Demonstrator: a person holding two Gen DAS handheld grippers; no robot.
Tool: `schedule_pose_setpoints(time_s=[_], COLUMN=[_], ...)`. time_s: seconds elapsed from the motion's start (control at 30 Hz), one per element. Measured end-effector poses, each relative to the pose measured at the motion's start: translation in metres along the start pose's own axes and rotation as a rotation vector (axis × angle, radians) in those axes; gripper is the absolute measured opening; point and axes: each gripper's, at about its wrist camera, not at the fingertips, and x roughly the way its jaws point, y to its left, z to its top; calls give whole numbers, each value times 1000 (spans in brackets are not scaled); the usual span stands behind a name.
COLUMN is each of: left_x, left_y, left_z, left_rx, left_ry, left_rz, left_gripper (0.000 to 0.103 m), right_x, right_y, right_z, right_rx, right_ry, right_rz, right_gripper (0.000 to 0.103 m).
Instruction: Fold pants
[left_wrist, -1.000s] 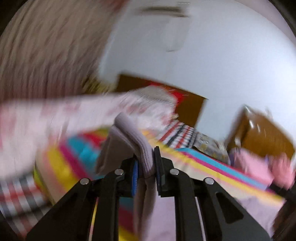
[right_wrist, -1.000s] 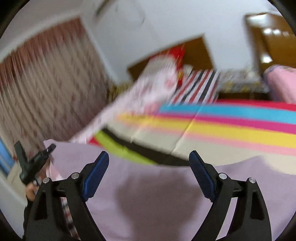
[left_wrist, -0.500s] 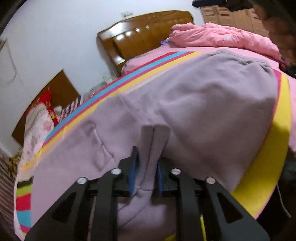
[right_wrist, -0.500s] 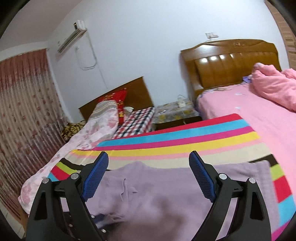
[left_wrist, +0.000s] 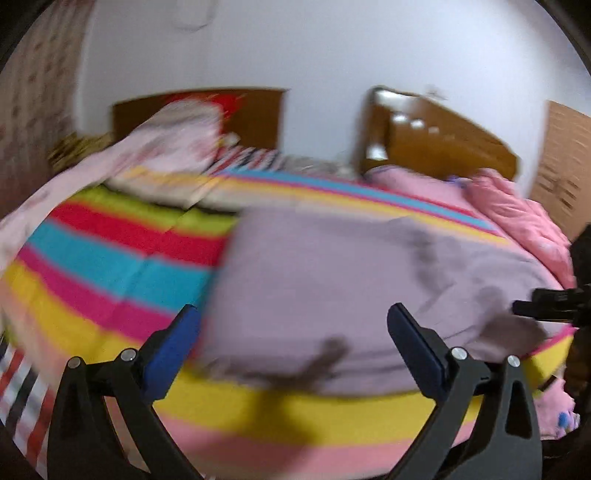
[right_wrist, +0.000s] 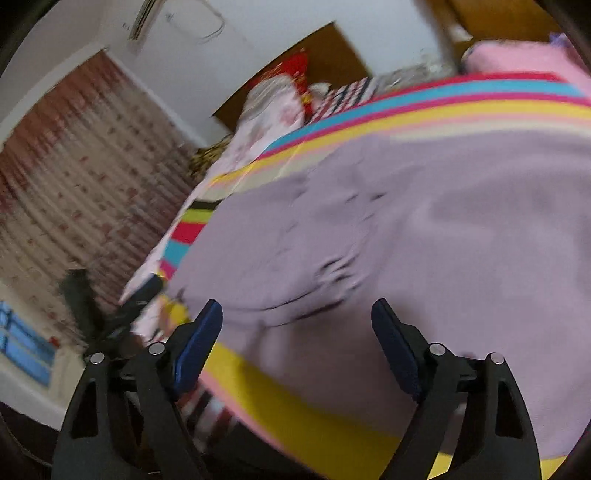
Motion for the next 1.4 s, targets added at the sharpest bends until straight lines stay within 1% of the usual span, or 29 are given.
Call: schedule_pose_setpoints(time_s=[0.03,0.07,0.1,0.13,0.23,0.27,0.33,0.37,0.4,0.43,0.47,0.57,0.63,0.73,0.8,0.87,0.9,0.97,1.03,1.07,1.1,1.13,1.17,1.2,1.27,1.3,1.33,1.37,1.4], left_x=[1,3,4,12,14,18,13,12,13,13,11,9,12,18,24,32,35,41,45,45,43,40,38,37,42,48,53,57,56], left_y=[9,12,13,14,9,3,0,-2,-4,-7,-10,-16,-19,-20,-19,-15,-13,-6,12,21,38,53,61,70,75,73,71,70,72], left_z=[-4,-4,-9,-7,-12,-14,-12,-14,-14,-14,-15,-17,-18,-15,-11,-7,-6,0,12,16,22,24,25,24,18,12,7,4,4], left_rx=[-24,-35,-41,-40,-6,7,28,38,48,60,79,128,142,120,110,106,104,98,67,42,-17,-54,-65,-52,23,85,126,150,138], left_ry=[5,10,15,16,14,11,8,6,5,4,1,1,12,18,28,52,59,64,51,45,35,25,20,24,47,59,74,78,61], left_rz=[12,18,23,25,22,22,19,19,17,18,23,44,57,74,92,130,143,179,260,268,291,285,268,250,238,253,271,277,267], left_gripper=[101,101,101,101,101,101,101,101,101,101,101,101,101,101,101,101,101,101,101,101,102,102,102,102,102,102,102,102,102], right_x=[8,15,21,26,37,39,54,54,54,53,46,31,22,19,13,6,3,-3,-13,-17,-21,-23,-24,-21,-10,4,17,30,41], right_y=[3,5,4,5,6,5,6,5,6,8,11,24,43,70,89,110,128,150,159,158,153,144,133,120,91,68,49,34,18], right_z=[1,3,4,6,19,22,26,24,24,23,23,32,46,71,91,108,119,132,138,138,136,131,122,110,84,66,49,34,18], right_rx=[3,16,33,47,98,102,98,96,80,73,67,22,-14,-78,-113,-161,-199,-250,-279,-277,-267,-251,-240,-231,-181,-131,-100,-76,-34], right_ry=[22,44,64,69,65,70,97,97,91,78,49,-28,-81,-122,-154,-191,-212,-242,-272,-286,-290,-286,-273,-253,-199,-142,-89,-40,8], right_rz=[-14,-27,-41,-48,-55,-61,-112,-130,-140,-134,-119,-89,-56,-23,16,41,58,76,79,83,85,85,80,68,21,-14,-58,-108,-117], right_gripper=[80,77,77,77,76,73,61,46,29,20,16,15,14,14,14,14,14,14,14,14,14,14,14,14,14,14,14,14,14])
